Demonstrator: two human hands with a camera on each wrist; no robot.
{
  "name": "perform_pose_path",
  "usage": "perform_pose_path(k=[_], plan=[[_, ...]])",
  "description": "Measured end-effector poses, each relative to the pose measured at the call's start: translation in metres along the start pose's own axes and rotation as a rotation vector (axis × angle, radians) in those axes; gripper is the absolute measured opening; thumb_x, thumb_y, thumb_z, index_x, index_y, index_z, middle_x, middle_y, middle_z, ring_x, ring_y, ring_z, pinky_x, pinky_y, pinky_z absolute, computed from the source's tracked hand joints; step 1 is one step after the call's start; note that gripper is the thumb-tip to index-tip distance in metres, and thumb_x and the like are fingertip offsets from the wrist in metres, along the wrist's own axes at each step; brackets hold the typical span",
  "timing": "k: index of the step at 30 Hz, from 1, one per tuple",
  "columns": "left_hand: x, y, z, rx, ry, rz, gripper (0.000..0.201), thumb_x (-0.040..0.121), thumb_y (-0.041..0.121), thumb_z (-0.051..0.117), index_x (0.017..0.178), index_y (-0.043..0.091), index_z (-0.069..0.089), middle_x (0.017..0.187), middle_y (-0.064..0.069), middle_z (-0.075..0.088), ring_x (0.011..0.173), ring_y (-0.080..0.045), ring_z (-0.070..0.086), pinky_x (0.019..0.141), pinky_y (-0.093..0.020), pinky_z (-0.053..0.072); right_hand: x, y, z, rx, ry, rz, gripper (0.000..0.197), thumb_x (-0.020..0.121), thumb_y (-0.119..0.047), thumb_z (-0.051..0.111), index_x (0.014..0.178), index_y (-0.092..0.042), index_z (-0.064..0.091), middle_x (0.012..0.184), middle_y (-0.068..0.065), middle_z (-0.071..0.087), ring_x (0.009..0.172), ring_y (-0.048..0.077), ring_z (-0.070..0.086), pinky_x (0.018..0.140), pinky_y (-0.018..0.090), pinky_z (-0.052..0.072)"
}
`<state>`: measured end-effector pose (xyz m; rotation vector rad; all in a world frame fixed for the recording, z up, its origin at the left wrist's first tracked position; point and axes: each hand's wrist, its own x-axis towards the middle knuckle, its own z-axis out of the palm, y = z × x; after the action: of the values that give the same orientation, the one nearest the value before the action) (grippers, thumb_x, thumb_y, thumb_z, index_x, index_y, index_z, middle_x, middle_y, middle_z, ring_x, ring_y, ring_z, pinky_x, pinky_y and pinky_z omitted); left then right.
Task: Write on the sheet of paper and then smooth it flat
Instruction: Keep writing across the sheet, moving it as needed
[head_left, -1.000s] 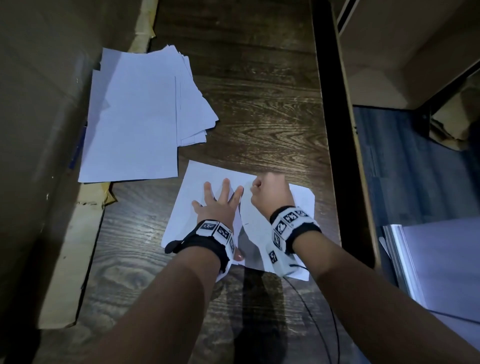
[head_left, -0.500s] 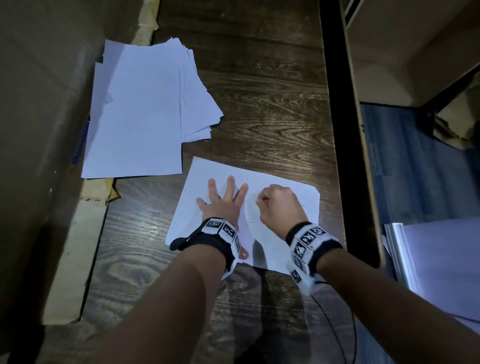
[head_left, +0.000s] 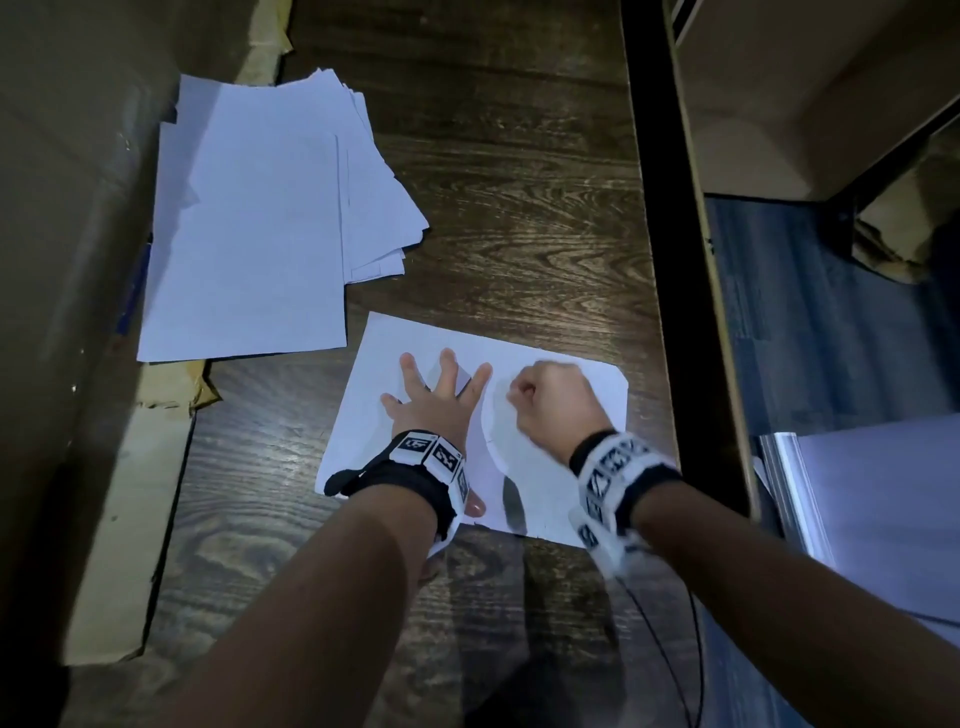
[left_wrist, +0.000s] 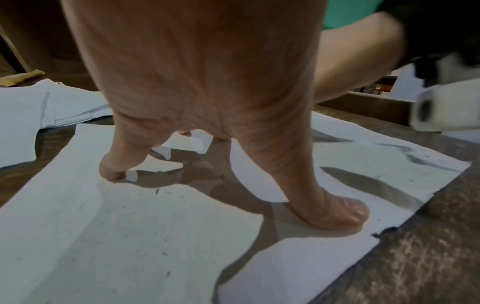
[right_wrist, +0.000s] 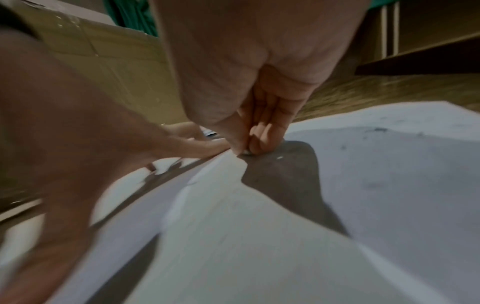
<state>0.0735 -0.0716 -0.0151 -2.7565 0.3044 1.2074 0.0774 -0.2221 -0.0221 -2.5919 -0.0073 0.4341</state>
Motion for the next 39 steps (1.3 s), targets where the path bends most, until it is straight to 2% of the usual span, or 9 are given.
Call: perform_pose_path(k=[4,10,15,19,21,24,29,35,39], plan=[[-0.003,0.000,-0.001,0.018,-0.013,0.007,0.165,0.050,0.068,0.091,0.152,0.034,-0.035,0.162,-0.010,-0.033,0.146,-0.057,-0.021,0.115,-0.071,0.024,0.039,0.007,-0.020,0.046,0.100,0.169,0.018,0.085,-0.009,0.057,0.071,-0.011,0.069,0.072,0.008,0.067,0.067,0.026,0.064,0.055,0.025,0.044],[0.000,-0.001,0.000,-0.011,-0.002,0.002,0.163,0.052,0.064,0.093,0.153,0.034,-0.032,0.163,-0.009,-0.031,0.146,-0.056,-0.021,0.113,-0.070,0.023,-0.032,0.011,0.008,-0.013,-0.023,-0.121,0.015,0.087,-0.009,0.058,0.083,-0.013,0.071,0.087,0.002,0.067,0.081,0.024,0.063,0.071,0.038,0.054],[-0.001,0.001,0.000,0.037,0.015,-0.002,0.165,0.051,0.066,0.092,0.155,0.028,-0.029,0.164,-0.012,-0.025,0.148,-0.054,-0.017,0.114,-0.068,0.025,0.002,0.021,-0.010,0.039,0.068,0.030,0.012,0.090,-0.018,0.059,0.089,-0.017,0.072,0.090,0.000,0.069,0.084,0.021,0.064,0.074,0.032,0.053],[0.000,0.016,-0.003,0.146,0.148,0.144,0.153,0.057,0.088,0.072,0.158,0.002,-0.004,0.164,-0.013,-0.004,0.152,-0.040,-0.003,0.114,-0.056,0.033,0.013,0.025,-0.019,0.064,0.070,0.102,0.009,0.090,-0.020,0.062,0.086,-0.017,0.070,0.080,0.000,0.069,0.075,0.019,0.065,0.066,0.028,0.053],[0.007,0.020,-0.004,0.017,0.223,0.218,0.139,0.065,0.088,0.064,0.158,0.002,0.007,0.166,-0.008,-0.001,0.153,-0.031,0.002,0.113,-0.052,0.034,0.007,0.028,-0.019,0.084,0.068,0.082,0.007,0.091,-0.019,0.063,0.087,-0.017,0.069,0.083,-0.001,0.067,0.075,0.017,0.063,0.066,0.027,0.050],[0.017,0.019,-0.002,-0.068,0.223,0.230,0.134,0.071,0.079,0.070,0.161,0.014,-0.006,0.169,-0.002,-0.014,0.156,-0.027,-0.009,0.118,-0.056,0.026,-0.011,0.030,-0.012,0.032,0.021,-0.030,0.008,0.093,-0.018,0.061,0.091,-0.015,0.068,0.090,-0.001,0.060,0.079,0.016,0.058,0.072,0.030,0.049],[0.018,0.018,0.004,-0.017,0.142,0.235,0.152,0.057,0.088,0.072,0.159,0.025,-0.022,0.163,0.001,-0.034,0.153,-0.030,-0.025,0.119,-0.069,0.009,-0.045,0.037,-0.002,-0.067,-0.125,-0.167,0.012,0.094,-0.018,0.057,0.091,-0.014,0.068,0.093,0.001,0.060,0.081,0.022,0.060,0.074,0.037,0.052],[0.021,0.023,0.009,0.019,0.147,0.213,0.159,0.048,0.093,0.070,0.155,0.031,-0.030,0.158,-0.002,-0.044,0.149,-0.033,-0.032,0.117,-0.072,0.005,0.000,0.027,-0.010,-0.064,0.035,-0.071,0.013,0.091,-0.018,0.059,0.089,-0.010,0.070,0.093,0.007,0.062,0.081,0.026,0.061,0.074,0.035,0.053],[0.022,0.022,0.009,0.022,0.134,0.203,0.162,0.044,0.095,0.070,0.154,0.031,-0.032,0.157,-0.002,-0.044,0.149,-0.034,-0.032,0.116,-0.072,0.005,-0.045,0.029,0.008,-0.040,-0.022,-0.093,0.015,0.091,-0.016,0.057,0.086,-0.008,0.068,0.091,0.006,0.061,0.078,0.026,0.061,0.071,0.037,0.053]])
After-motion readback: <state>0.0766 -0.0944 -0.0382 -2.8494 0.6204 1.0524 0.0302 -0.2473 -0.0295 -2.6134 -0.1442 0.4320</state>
